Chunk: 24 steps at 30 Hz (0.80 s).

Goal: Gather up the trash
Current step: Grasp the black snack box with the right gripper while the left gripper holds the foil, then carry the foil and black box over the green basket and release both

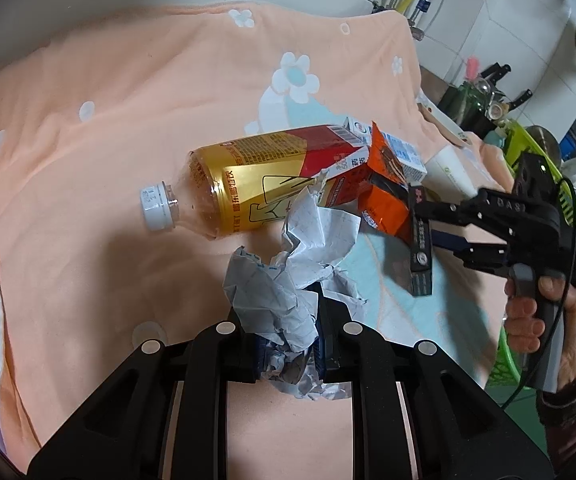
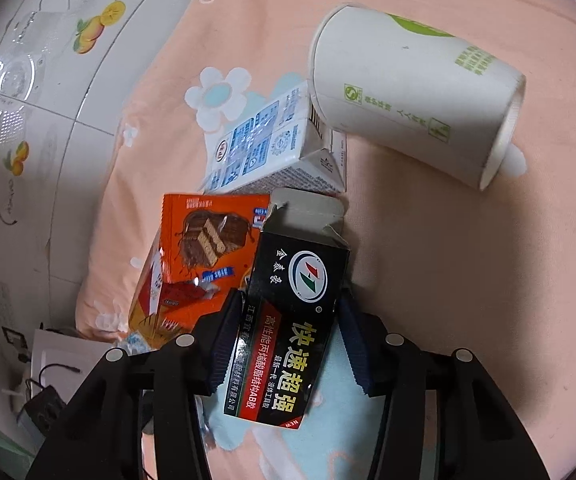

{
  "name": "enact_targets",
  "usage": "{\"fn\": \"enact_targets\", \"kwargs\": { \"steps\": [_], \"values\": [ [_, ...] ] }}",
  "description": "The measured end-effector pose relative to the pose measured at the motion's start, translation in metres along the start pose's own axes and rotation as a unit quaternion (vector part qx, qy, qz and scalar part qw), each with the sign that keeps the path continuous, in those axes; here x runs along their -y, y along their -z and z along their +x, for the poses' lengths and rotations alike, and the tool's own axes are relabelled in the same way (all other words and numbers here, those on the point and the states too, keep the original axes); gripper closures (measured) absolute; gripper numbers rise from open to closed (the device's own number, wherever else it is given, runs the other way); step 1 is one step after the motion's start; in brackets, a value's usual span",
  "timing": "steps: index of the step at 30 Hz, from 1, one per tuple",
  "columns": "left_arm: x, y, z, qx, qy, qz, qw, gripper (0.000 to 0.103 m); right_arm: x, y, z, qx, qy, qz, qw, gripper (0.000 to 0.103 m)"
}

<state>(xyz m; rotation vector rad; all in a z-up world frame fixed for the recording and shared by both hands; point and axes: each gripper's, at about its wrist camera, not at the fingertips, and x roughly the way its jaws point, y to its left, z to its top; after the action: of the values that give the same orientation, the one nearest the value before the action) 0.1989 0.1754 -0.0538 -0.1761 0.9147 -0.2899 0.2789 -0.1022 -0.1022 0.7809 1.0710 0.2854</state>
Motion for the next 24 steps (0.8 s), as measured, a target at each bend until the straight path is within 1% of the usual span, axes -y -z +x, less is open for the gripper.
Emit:
{"fn": "enact_targets", "kwargs": {
  "steps": [2,7,13,17,21,24],
  "values": [
    [0.001,-0.001,-0.002,0.002,0.002,0.0,1.0,0.086,-0.001,0.003,-0.006,0.003,0.004,-0.014,1.0,0.056],
    [0.01,-0.003,-0.011,0.011,0.014,0.004,0.9998,0.086,-0.003,0.016,-0.032,0.018,-0.014,-0.046,0.999,0.057],
    [0.036,-0.005,-0.02,0.021,0.026,0.022,0.9992,0.086,-0.007,0.035,-0.066,0.05,-0.017,-0.096,0.994,0.057],
    [0.056,-0.006,-0.024,0.024,0.042,0.031,0.9983,0.086,-0.005,0.048,-0.098,0.074,-0.023,-0.122,0.99,0.057],
    [0.08,-0.004,-0.025,0.022,0.057,0.048,0.997,0.086,0.003,0.062,-0.129,0.101,-0.012,-0.144,0.984,0.057],
    [0.103,-0.001,-0.024,0.02,0.072,0.065,0.9951,0.086,0.013,0.073,-0.152,0.123,0.003,-0.157,0.98,0.057]
  ]
}}
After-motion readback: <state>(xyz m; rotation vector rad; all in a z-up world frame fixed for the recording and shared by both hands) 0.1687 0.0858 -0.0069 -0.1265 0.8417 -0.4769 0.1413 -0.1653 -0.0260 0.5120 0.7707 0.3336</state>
